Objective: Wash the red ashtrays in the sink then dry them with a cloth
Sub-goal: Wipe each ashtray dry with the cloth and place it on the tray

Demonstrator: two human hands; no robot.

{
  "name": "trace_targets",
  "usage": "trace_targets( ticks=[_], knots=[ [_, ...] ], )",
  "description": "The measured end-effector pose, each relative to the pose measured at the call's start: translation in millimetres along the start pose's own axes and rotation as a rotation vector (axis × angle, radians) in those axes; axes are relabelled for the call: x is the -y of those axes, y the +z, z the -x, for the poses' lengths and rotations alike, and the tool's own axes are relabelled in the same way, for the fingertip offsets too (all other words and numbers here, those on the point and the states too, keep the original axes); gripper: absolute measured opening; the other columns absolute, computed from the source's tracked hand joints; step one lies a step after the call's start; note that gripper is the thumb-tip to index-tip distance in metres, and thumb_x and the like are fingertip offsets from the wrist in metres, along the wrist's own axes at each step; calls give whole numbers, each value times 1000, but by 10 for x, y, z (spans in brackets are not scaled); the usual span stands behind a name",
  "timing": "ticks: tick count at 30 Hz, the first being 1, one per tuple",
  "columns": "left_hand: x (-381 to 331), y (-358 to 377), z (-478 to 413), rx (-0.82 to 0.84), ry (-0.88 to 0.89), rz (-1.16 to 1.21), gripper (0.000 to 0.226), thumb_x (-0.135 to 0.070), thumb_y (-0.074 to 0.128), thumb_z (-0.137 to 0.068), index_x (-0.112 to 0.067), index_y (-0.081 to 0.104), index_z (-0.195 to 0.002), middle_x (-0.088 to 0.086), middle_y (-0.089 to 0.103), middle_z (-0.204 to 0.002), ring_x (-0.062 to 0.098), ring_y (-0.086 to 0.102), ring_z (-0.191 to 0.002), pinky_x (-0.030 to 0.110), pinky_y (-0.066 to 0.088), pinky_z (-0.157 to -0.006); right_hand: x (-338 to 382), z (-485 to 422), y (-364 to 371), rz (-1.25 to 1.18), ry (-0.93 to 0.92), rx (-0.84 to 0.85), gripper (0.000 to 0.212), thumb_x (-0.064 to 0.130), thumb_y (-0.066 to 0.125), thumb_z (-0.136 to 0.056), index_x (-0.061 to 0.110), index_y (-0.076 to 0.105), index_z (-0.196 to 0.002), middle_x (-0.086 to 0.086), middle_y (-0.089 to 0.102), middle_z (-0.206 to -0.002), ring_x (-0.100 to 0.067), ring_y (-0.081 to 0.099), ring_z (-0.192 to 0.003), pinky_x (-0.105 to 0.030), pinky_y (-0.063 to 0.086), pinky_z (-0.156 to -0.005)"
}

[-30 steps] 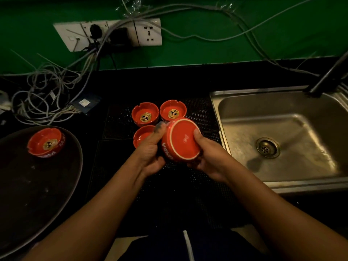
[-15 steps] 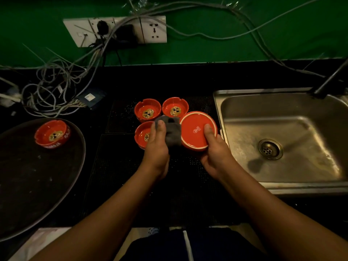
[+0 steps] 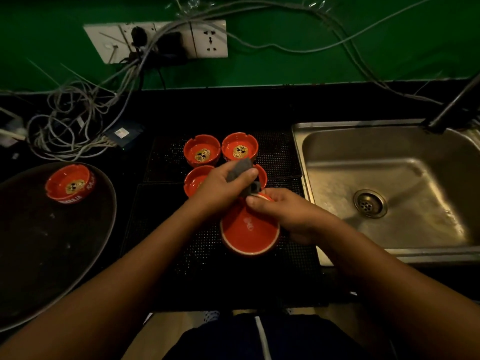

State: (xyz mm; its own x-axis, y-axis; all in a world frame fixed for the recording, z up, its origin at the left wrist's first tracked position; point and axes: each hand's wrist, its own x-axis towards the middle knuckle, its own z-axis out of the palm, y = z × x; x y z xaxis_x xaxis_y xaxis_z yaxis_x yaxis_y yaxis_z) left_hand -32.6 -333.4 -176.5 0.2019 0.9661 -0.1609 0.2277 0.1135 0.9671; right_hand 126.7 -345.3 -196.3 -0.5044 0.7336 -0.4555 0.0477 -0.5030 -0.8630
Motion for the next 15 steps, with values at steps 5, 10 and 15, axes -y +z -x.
trace_targets(
  ticks=[5,10,15],
  knots=[
    [147,-68,42,42,-117,74,49,-42,68,-73,-24,54,-116,-2,68,-103,11,69,-89,20,55,-67,49,-54,-54,23,72,-124,39,31,71,-78,1,66,-101,-17,73,-94,-27,70,-82,-32,58,-73],
    [296,-18,85,-158,-216,393,57,-21,79,-67,-13,52,-117,18,68,-102,27,71,-78,35,57,-62,84,-110,-14,-163,124,-237,30,28,68,-85,3,66,-99,-10,73,-77,-19,70,-65,-27,57,-59],
    [451,-10,37,-484,-295,621,55,-24,77,-74,-16,51,-122,12,68,-105,27,71,-86,43,58,-71,-95,-56,145,-426,102,-267,39,39,57,-91,13,55,-120,-10,69,-105,-23,67,-95,-39,57,-78]
  ],
)
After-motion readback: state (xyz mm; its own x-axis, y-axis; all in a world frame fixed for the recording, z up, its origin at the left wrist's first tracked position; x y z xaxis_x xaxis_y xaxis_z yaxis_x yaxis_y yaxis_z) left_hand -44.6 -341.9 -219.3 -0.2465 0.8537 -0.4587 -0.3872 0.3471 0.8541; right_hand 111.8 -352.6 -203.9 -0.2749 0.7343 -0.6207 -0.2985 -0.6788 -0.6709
